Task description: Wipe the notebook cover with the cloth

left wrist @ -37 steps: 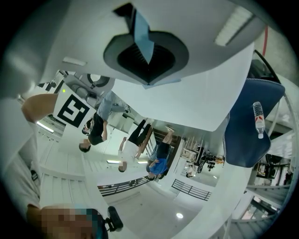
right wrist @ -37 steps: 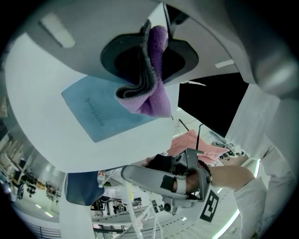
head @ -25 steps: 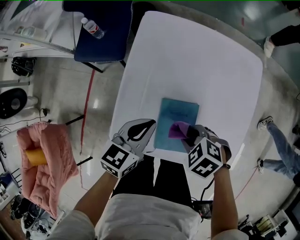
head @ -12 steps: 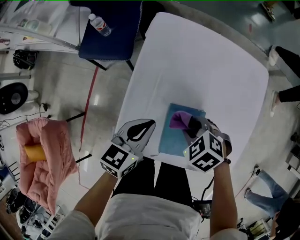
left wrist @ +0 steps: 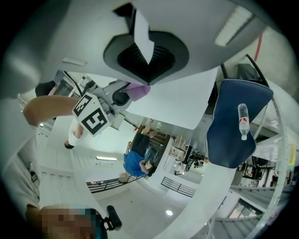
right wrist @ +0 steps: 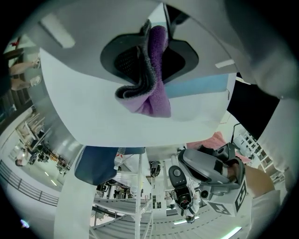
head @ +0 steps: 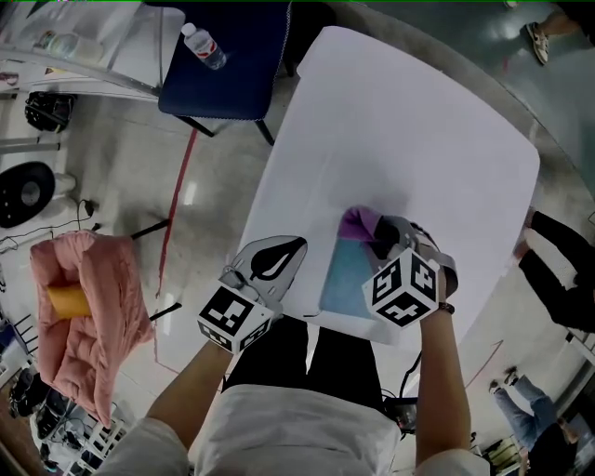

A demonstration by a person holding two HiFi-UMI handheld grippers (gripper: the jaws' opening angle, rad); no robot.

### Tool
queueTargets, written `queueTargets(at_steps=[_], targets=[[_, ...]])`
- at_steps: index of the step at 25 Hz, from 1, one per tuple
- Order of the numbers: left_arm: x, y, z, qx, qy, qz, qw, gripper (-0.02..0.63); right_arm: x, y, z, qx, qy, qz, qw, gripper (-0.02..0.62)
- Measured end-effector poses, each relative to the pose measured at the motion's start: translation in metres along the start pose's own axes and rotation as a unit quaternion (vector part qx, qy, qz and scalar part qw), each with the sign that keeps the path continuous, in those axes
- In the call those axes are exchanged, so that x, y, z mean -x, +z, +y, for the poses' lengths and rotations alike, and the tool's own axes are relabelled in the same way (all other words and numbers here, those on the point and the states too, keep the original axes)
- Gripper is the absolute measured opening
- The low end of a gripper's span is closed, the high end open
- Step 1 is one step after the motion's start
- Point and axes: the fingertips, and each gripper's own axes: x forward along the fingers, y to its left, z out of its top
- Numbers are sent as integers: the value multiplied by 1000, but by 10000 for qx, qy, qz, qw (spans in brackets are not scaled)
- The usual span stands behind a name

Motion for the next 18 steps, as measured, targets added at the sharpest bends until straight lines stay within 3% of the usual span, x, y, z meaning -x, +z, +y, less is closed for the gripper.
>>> queueTargets(at_steps=[18], targets=[[-3, 1, 12, 12, -106, 68, 9999, 0, -15, -1, 1, 22, -38, 243, 9997, 109]])
